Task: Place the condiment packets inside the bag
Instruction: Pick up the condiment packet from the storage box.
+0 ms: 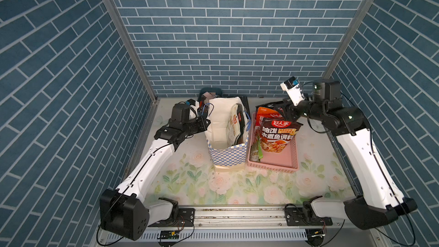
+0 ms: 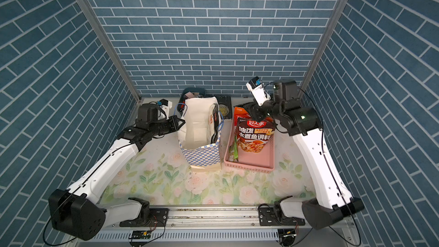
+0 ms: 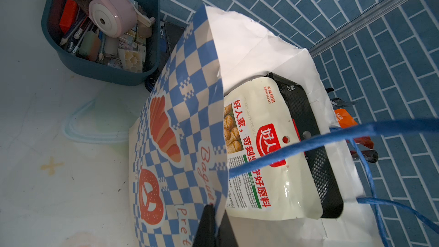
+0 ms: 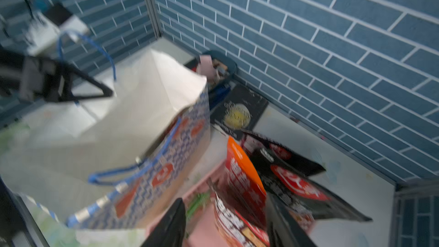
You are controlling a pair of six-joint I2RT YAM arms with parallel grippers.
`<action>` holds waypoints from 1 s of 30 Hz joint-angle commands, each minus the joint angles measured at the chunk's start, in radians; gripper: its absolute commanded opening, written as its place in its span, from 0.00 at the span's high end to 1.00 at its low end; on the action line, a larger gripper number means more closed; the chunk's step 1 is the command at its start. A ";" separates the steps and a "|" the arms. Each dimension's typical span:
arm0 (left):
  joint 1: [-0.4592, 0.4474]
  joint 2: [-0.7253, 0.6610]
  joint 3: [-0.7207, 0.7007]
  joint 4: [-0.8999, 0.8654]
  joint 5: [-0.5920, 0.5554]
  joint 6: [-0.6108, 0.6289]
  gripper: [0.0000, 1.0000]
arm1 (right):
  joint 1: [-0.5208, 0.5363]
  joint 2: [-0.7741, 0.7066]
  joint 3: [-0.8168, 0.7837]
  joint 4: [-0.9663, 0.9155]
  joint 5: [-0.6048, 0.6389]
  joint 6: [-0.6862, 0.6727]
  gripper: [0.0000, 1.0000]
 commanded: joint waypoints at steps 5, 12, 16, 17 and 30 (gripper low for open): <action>-0.009 0.010 -0.005 -0.030 -0.006 0.010 1.00 | -0.144 0.068 -0.141 -0.045 0.035 -0.402 0.42; -0.009 0.011 -0.010 -0.024 -0.007 0.006 1.00 | -0.189 0.115 -0.194 0.029 0.018 -0.478 0.44; -0.009 0.020 -0.008 -0.027 -0.007 0.010 1.00 | -0.196 0.114 -0.227 0.061 -0.001 -0.479 0.46; -0.009 0.022 -0.007 -0.027 -0.006 0.010 1.00 | -0.197 0.114 -0.234 0.055 -0.012 -0.481 0.50; -0.009 0.033 -0.007 -0.019 -0.003 0.011 1.00 | -0.201 0.040 -0.243 0.056 -0.107 -0.365 1.00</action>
